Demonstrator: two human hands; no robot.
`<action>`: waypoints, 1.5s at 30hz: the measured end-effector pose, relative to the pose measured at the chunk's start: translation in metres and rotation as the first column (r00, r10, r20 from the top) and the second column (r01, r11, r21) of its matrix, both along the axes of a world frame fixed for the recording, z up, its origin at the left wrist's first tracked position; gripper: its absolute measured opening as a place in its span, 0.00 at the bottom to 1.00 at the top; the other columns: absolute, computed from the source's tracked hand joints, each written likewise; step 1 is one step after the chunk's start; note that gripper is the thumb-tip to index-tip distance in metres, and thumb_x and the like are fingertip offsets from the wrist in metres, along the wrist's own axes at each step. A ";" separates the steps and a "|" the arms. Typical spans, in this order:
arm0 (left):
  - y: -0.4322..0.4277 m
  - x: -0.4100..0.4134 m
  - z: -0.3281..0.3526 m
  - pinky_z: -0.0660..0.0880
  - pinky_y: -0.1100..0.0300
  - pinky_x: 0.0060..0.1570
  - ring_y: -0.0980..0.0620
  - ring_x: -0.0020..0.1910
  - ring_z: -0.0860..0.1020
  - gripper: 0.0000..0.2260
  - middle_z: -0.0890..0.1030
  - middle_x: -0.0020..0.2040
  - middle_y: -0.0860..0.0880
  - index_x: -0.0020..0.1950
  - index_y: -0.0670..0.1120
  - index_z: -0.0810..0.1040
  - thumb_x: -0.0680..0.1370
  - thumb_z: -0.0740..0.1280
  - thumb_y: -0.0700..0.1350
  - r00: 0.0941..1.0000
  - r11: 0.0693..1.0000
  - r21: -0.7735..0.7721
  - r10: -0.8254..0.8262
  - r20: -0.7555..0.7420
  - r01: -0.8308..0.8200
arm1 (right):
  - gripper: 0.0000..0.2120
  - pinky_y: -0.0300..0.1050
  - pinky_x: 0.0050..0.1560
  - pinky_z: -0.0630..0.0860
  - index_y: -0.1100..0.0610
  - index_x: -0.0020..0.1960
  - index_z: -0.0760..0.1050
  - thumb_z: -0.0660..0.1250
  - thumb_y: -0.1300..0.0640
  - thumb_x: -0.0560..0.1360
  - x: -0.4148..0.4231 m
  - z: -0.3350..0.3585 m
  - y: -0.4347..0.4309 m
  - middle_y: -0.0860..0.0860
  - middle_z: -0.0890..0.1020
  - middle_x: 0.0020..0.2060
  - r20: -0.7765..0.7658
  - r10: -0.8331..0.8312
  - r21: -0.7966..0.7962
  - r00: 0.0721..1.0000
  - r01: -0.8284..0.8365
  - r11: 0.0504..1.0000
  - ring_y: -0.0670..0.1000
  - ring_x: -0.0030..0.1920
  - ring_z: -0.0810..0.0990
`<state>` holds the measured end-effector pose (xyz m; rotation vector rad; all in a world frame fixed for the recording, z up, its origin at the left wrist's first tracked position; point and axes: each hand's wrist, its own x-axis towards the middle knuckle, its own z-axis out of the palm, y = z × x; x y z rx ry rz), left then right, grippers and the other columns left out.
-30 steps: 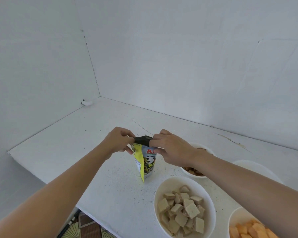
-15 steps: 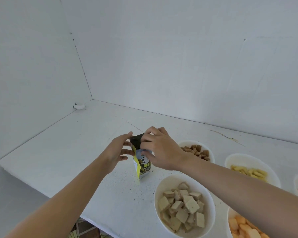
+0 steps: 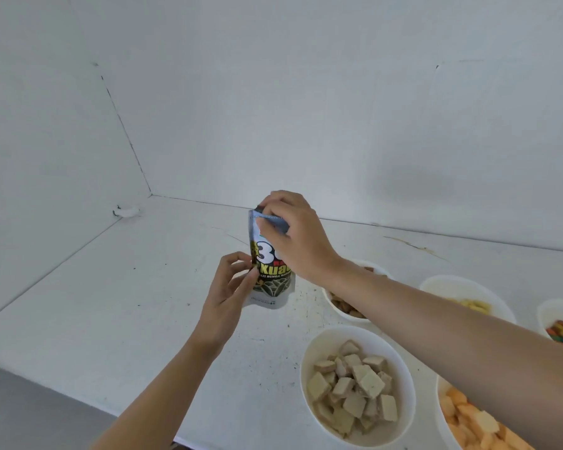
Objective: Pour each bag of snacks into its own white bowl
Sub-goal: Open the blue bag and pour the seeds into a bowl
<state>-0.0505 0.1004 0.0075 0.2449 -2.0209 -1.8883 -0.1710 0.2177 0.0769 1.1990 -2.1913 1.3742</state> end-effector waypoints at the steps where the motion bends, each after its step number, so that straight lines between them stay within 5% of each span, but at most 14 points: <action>1: 0.000 -0.002 0.002 0.78 0.59 0.52 0.55 0.57 0.82 0.08 0.82 0.58 0.53 0.62 0.52 0.73 0.83 0.64 0.45 1.000 1.000 -0.007 -0.014 -0.004 0.014 | 0.07 0.59 0.61 0.72 0.57 0.47 0.80 0.66 0.56 0.79 0.000 0.006 -0.001 0.47 0.81 0.52 0.009 -0.018 -0.025 1.000 0.018 1.000 0.49 0.61 0.74; 5: 0.000 -0.007 0.004 0.76 0.46 0.63 0.46 0.64 0.79 0.20 0.79 0.63 0.45 0.69 0.53 0.68 0.79 0.70 0.49 0.997 0.998 0.037 -0.043 -0.063 0.045 | 0.08 0.60 0.63 0.70 0.58 0.46 0.81 0.67 0.55 0.78 0.000 0.030 -0.004 0.48 0.82 0.58 0.124 -0.095 -0.094 0.988 0.107 0.990 0.50 0.61 0.75; 8: 0.007 -0.012 0.000 0.75 0.41 0.64 0.42 0.65 0.79 0.20 0.80 0.65 0.44 0.69 0.54 0.67 0.79 0.69 0.48 0.989 0.990 0.125 -0.051 -0.138 0.068 | 0.12 0.63 0.53 0.77 0.64 0.41 0.77 0.67 0.56 0.78 0.000 0.046 -0.003 0.58 0.82 0.48 0.251 -0.122 -0.200 0.960 0.175 0.964 0.57 0.51 0.79; 12: 0.013 -0.022 0.005 0.77 0.41 0.62 0.40 0.66 0.79 0.17 0.79 0.65 0.45 0.70 0.53 0.67 0.82 0.65 0.43 0.974 0.970 0.237 -0.007 -0.228 0.062 | 0.13 0.59 0.43 0.78 0.62 0.37 0.73 0.66 0.56 0.77 -0.003 0.055 0.006 0.57 0.78 0.36 0.272 -0.158 -0.232 0.949 0.224 0.947 0.60 0.43 0.80; 17: 0.015 -0.036 0.019 0.79 0.38 0.58 0.36 0.64 0.79 0.14 0.82 0.62 0.46 0.67 0.60 0.66 0.85 0.59 0.43 0.961 0.906 0.419 0.054 -0.272 0.068 | 0.08 0.50 0.58 0.71 0.59 0.42 0.81 0.70 0.56 0.76 -0.002 0.066 0.025 0.43 0.75 0.37 0.266 -0.206 -0.144 0.942 0.250 0.958 0.48 0.65 0.74; 19: 0.022 -0.037 0.024 0.82 0.43 0.52 0.37 0.62 0.80 0.13 0.81 0.63 0.45 0.65 0.59 0.66 0.86 0.58 0.42 0.956 0.895 0.438 0.055 -0.288 0.080 | 0.09 0.48 0.53 0.72 0.58 0.39 0.78 0.71 0.56 0.76 -0.007 0.069 0.034 0.45 0.74 0.36 0.213 -0.198 -0.112 0.957 0.225 0.968 0.48 0.55 0.76; 23: 0.046 -0.036 0.031 0.83 0.44 0.50 0.37 0.61 0.80 0.11 0.80 0.64 0.44 0.63 0.58 0.67 0.86 0.56 0.41 0.945 0.892 0.439 0.045 -0.323 0.108 | 0.06 0.30 0.48 0.71 0.60 0.43 0.80 0.73 0.57 0.74 -0.013 0.079 0.057 0.48 0.76 0.52 0.185 -0.169 -0.100 0.968 0.190 0.977 0.46 0.45 0.78; 28: 0.091 -0.038 0.040 0.77 0.31 0.58 0.31 0.65 0.77 0.11 0.79 0.66 0.42 0.63 0.58 0.66 0.86 0.57 0.42 0.938 0.890 0.443 0.060 -0.342 0.105 | 0.05 0.38 0.47 0.75 0.60 0.44 0.80 0.72 0.57 0.75 -0.014 0.087 0.108 0.52 0.75 0.50 0.110 -0.183 -0.091 0.977 0.193 0.977 0.50 0.45 0.79; 34: 0.175 -0.042 0.040 0.83 0.44 0.47 0.37 0.60 0.80 0.05 0.78 0.65 0.38 0.59 0.53 0.68 0.85 0.57 0.44 0.929 0.918 0.385 0.060 -0.366 0.093 | 0.05 0.45 0.45 0.75 0.60 0.44 0.77 0.70 0.58 0.75 -0.015 0.092 0.201 0.53 0.83 0.40 0.112 -0.141 -0.062 0.984 0.148 0.987 0.52 0.44 0.81; 42: 0.271 -0.042 0.032 0.76 0.29 0.56 0.30 0.62 0.78 0.07 0.78 0.65 0.39 0.60 0.52 0.72 0.85 0.56 0.44 0.950 0.928 0.365 0.041 -0.308 0.078 | 0.14 0.55 0.41 0.77 0.51 0.57 0.69 0.67 0.63 0.75 -0.010 0.086 0.310 0.61 0.83 0.35 0.149 -0.029 -0.035 0.988 0.035 0.999 0.63 0.40 0.81; 45: 0.292 -0.041 0.035 0.82 0.41 0.53 0.34 0.62 0.79 0.08 0.77 0.68 0.37 0.61 0.52 0.74 0.85 0.58 0.44 0.961 0.926 0.368 0.020 -0.276 0.086 | 0.10 0.50 0.44 0.76 0.53 0.54 0.75 0.69 0.62 0.74 -0.007 0.085 0.341 0.58 0.85 0.37 0.181 -0.042 -0.019 0.983 0.046 0.999 0.59 0.43 0.82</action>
